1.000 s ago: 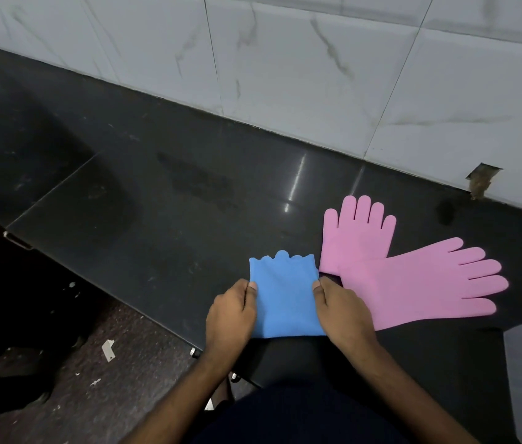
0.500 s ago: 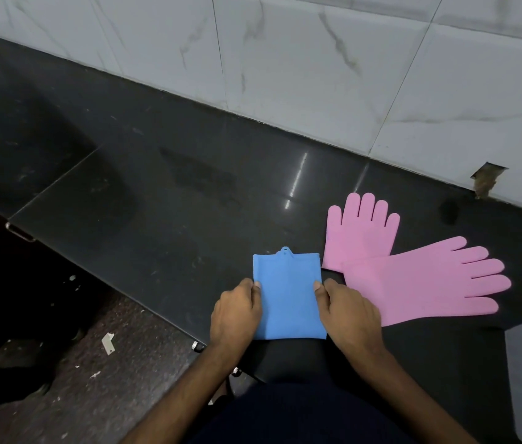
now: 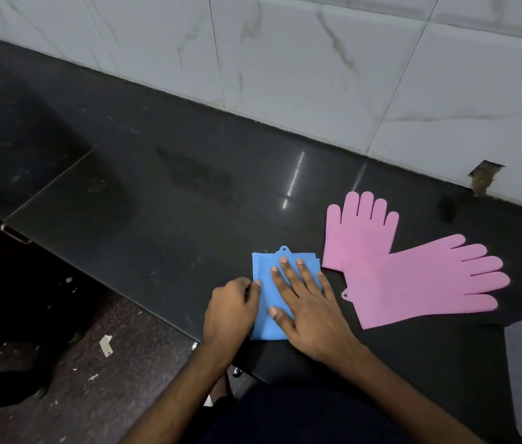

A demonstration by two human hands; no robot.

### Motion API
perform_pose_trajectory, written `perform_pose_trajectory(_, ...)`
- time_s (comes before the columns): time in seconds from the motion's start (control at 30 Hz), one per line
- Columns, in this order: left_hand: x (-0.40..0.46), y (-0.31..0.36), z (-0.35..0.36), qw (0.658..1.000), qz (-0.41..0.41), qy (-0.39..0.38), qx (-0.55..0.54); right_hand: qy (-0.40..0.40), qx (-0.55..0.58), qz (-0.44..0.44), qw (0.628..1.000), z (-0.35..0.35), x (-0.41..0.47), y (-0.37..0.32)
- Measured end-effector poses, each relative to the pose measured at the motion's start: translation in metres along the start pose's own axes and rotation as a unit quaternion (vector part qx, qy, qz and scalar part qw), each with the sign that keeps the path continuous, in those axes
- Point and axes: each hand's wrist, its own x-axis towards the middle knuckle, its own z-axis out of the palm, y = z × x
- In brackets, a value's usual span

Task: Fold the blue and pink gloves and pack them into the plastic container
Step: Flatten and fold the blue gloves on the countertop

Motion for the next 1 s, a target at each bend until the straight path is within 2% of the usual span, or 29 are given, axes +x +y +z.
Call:
perform_pose_trajectory(0.07,-0.006,-0.001,0.0,0.997,0.034,0.056,0.046,0.023,0.003,0.006,1.0,0.005,-0.001,0.0)
perform_pose_trajectory(0.13,-0.009,-0.003,0.0,0.996,0.051,0.066,0.035,0.044,0.008,0.006,0.999,0.01,-0.001,0.0)
perform_pose_trajectory(0.23,-0.004,-0.006,0.001,1.0,0.006,0.015,-0.011,0.053,0.011,0.005,0.999,0.012,0.0,0.0)
perform_pose_trajectory(0.4,0.007,0.002,0.006,0.998,0.001,-0.045,0.034,0.037,0.034,-0.003,0.999,0.008,0.0,0.001)
perform_pose_trajectory(0.5,0.017,0.009,0.007,0.996,0.002,-0.068,0.058,0.057,0.139,-0.001,0.989,0.002,-0.001,0.003)
perform_pose_trajectory(0.6,0.026,0.01,0.006,0.995,-0.02,-0.094,0.012,0.13,0.217,0.079,0.964,-0.003,-0.008,0.006)
perform_pose_trajectory(0.7,0.028,0.008,0.005,0.995,-0.02,-0.09,-0.026,0.144,0.243,0.178,0.943,-0.008,-0.016,0.004)
perform_pose_trajectory(0.77,0.027,0.008,0.007,0.997,0.007,-0.075,-0.026,0.153,0.291,0.229,0.916,-0.012,-0.016,0.003)
perform_pose_trajectory(0.83,0.025,0.011,0.006,0.993,0.006,-0.082,-0.084,0.149,0.355,0.275,0.881,-0.018,-0.013,0.003)
perform_pose_trajectory(0.87,0.025,0.013,0.004,0.988,-0.006,-0.097,-0.122,0.139,0.411,0.296,0.851,-0.021,-0.009,0.004)
perform_pose_trajectory(0.97,0.028,0.015,-0.009,0.956,-0.058,-0.158,-0.239,0.097,0.588,0.341,0.727,-0.029,0.002,0.001)
perform_pose_trajectory(1.0,0.032,0.014,-0.014,0.948,-0.068,-0.165,-0.263,0.094,0.608,0.344,0.709,-0.029,0.007,0.001)
